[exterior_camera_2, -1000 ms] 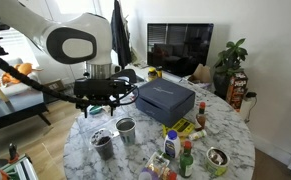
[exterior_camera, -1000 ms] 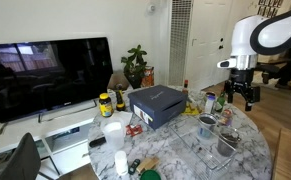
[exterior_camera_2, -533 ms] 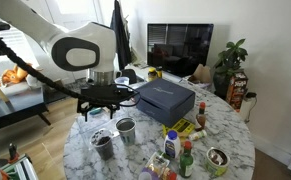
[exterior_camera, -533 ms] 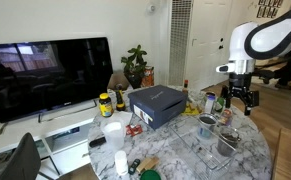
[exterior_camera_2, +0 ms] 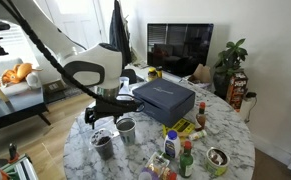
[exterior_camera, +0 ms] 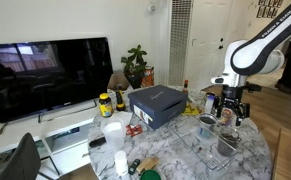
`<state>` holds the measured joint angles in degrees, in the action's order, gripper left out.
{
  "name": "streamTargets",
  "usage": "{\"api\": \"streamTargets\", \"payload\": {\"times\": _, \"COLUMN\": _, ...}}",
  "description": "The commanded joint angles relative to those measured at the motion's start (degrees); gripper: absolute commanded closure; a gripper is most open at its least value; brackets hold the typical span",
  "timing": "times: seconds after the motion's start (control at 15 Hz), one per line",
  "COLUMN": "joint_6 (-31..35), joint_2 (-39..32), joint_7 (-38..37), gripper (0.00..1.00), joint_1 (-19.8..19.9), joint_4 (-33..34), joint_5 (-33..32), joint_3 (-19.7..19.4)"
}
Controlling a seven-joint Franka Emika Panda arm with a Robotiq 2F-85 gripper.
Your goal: Pick up the clear cup with beans in it and the silver cup simultaneously and put them in the clear storage container
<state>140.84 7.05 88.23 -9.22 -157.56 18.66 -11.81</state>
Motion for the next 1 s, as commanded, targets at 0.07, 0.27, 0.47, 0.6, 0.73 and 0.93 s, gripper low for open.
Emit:
{"api": "streamTargets", "payload": {"times": 0.07, "joint_6": 7.4, "joint_2": -5.9, "joint_7": 10.1, "gripper": 0.00, "joint_1": 2.1, "joint_4": 0.0, "joint_5": 8.2, "joint_3": 3.8}}
{"api": "streamTargets", "payload": {"times": 0.27, "joint_6": 11.2, "joint_2": -7.5, "joint_7": 15.6, "gripper": 0.00, "joint_1": 3.6, "joint_4": 0.1, "joint_5": 11.6, "joint_3": 6.3}}
{"api": "streamTargets", "payload": {"times": 0.47, "joint_6": 13.9, "joint_2": -8.3, "joint_7": 19.2, "gripper": 0.00, "joint_1": 5.3, "joint_4": 0.1, "joint_5": 14.0, "joint_3": 8.2}}
{"api": "streamTargets", "payload": {"times": 0.6, "joint_6": 15.9, "joint_2": -9.0, "joint_7": 21.8, "gripper": 0.00, "joint_1": 3.9, "joint_4": 0.1, "joint_5": 16.4, "joint_3": 7.2}}
{"api": "streamTargets", "payload": {"times": 0.73, "joint_6": 18.3, "joint_2": -10.2, "joint_7": 24.0, "gripper": 0.00, "joint_1": 4.0, "joint_4": 0.1, "joint_5": 18.4, "joint_3": 7.5}}
{"api": "streamTargets", "payload": {"times": 0.93, "joint_6": 20.8, "joint_2": -11.7, "joint_7": 27.1, "gripper": 0.00, "joint_1": 4.0, "joint_4": 0.1, "joint_5": 21.0, "joint_3": 7.8}}
